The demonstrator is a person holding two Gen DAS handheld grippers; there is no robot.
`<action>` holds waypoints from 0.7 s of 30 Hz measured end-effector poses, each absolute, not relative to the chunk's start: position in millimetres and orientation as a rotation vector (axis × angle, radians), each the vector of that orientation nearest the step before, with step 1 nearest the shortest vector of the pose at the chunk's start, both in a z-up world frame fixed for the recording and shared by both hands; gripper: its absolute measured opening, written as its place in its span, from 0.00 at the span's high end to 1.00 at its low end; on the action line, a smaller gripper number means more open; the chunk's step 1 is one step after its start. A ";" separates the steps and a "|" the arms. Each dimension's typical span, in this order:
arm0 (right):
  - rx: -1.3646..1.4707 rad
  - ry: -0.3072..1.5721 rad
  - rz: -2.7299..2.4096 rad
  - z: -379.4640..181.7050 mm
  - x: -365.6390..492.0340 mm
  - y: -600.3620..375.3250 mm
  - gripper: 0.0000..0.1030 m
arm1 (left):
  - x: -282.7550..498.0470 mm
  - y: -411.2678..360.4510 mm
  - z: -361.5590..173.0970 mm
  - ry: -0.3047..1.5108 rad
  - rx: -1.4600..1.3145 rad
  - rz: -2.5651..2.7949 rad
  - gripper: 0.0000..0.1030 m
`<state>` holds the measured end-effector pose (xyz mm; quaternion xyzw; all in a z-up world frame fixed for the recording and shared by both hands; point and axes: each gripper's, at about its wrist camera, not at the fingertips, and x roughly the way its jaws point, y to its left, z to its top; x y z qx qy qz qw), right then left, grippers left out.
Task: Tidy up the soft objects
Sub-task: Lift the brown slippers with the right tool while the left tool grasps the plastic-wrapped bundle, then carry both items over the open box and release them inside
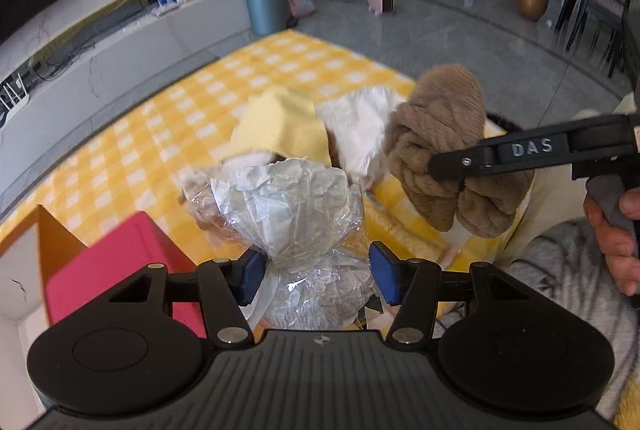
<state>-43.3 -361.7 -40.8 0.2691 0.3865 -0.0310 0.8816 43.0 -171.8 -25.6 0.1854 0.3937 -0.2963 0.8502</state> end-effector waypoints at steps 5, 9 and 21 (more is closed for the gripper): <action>0.632 0.743 -0.064 -35.2 -61.1 -379.9 0.54 | 38.4 -153.7 -2.5 0.783 0.317 -0.626 0.38; 0.675 0.693 -0.021 -27.9 -69.1 -384.4 0.54 | 37.9 -134.7 11.2 0.750 0.251 -0.612 0.38; 0.589 0.656 0.331 5.0 -55.1 -315.9 0.54 | 33.5 -0.9 43.6 0.654 -0.010 -0.352 0.38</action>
